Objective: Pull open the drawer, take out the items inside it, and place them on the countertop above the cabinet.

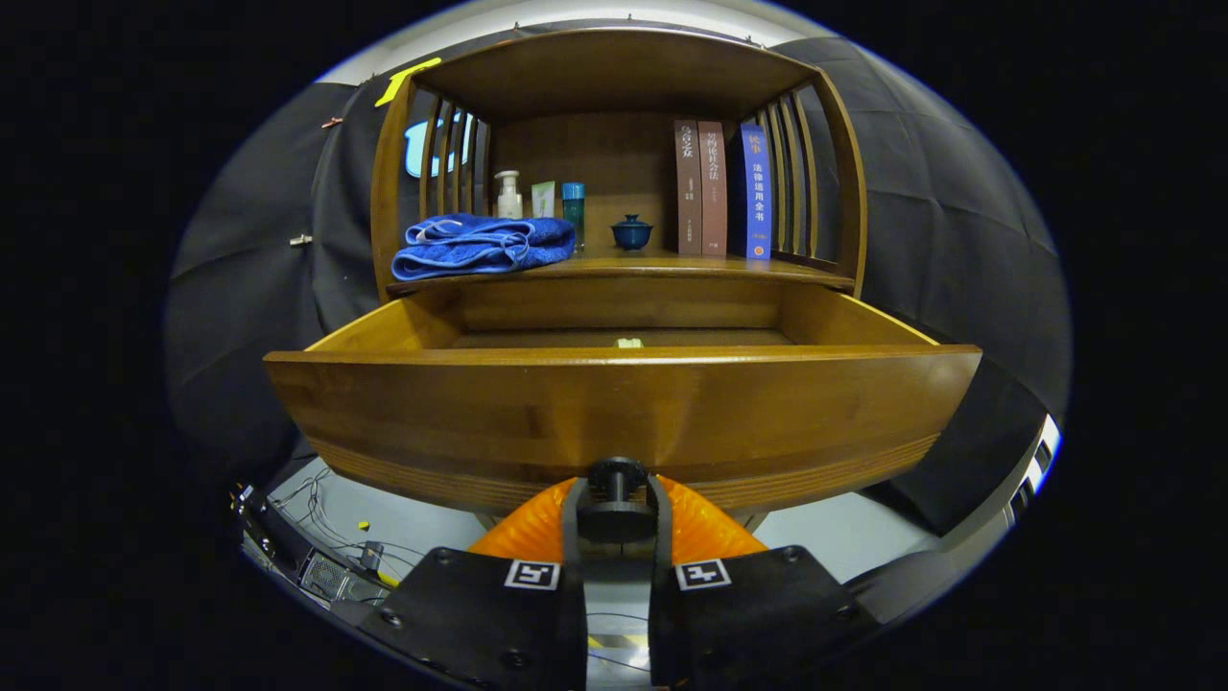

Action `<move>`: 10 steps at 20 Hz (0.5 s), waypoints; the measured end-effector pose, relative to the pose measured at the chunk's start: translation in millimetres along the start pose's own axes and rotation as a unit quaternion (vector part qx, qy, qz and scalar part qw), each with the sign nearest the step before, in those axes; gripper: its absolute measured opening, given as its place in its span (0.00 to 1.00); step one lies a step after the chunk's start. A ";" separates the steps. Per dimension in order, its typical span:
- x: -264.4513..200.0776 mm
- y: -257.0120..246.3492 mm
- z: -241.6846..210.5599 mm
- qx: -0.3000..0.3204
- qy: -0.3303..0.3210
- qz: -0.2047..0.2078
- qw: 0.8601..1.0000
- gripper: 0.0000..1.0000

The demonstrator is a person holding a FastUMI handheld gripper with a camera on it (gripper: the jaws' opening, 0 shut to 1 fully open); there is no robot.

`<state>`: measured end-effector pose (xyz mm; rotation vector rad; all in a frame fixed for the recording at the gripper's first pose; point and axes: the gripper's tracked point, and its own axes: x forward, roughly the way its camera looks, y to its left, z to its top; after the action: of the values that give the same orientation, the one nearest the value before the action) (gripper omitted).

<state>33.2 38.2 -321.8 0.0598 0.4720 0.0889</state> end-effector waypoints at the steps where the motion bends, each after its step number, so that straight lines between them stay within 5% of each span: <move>1: -0.2 0.6 -0.1 -0.003 -0.002 -0.001 1.000 0.29; 6: -1.2 0.7 0.5 -0.014 -0.002 -0.003 1.000 0.30; 10: -8.3 0.3 8.8 0.008 0.005 0.003 1.000 0.48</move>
<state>29.8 37.3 -310.2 0.0772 0.4824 0.0914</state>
